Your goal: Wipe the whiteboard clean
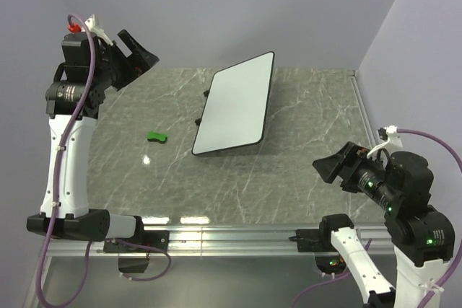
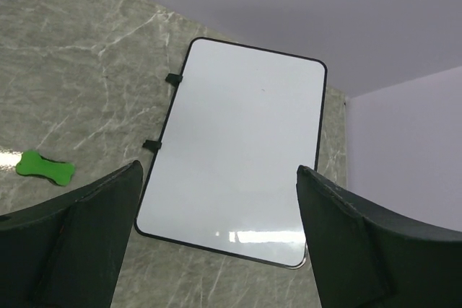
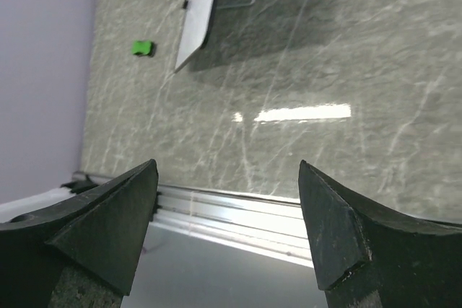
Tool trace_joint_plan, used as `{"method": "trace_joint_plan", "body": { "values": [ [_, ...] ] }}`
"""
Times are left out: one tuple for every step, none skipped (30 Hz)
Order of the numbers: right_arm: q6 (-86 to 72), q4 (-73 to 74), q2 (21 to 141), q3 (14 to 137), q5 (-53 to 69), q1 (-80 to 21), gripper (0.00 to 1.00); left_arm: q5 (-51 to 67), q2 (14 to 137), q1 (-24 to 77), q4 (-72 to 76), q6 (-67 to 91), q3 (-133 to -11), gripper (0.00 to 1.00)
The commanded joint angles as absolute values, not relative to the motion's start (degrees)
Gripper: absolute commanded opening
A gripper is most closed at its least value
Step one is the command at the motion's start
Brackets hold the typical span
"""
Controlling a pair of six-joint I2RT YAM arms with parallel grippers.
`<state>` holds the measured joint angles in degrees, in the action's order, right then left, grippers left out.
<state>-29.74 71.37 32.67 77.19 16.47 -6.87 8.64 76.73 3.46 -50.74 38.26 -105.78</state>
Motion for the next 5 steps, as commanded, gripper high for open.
{"method": "trace_joint_plan", "body": {
  "values": [
    [-27.2,72.0,33.7,80.7,11.7,-9.1,0.86,12.3,77.3,3.6,-45.7,37.3,-105.4,0.91],
    [-27.2,71.9,33.7,80.3,11.2,-9.1,0.86,12.5,78.2,3.8,-44.9,36.9,-105.6,0.88],
    [-27.5,70.9,33.6,79.8,11.0,-9.1,0.86,12.6,79.2,3.8,-45.3,36.7,-107.1,0.87],
    [-27.9,70.3,33.4,79.2,10.8,-9.1,0.85,12.0,80.2,3.8,-45.9,36.0,-108.1,0.88],
    [-28.3,69.8,33.2,78.1,10.7,-9.1,0.85,11.3,81.8,4.0,-46.4,35.6,-109.0,0.9]
  ]
}}
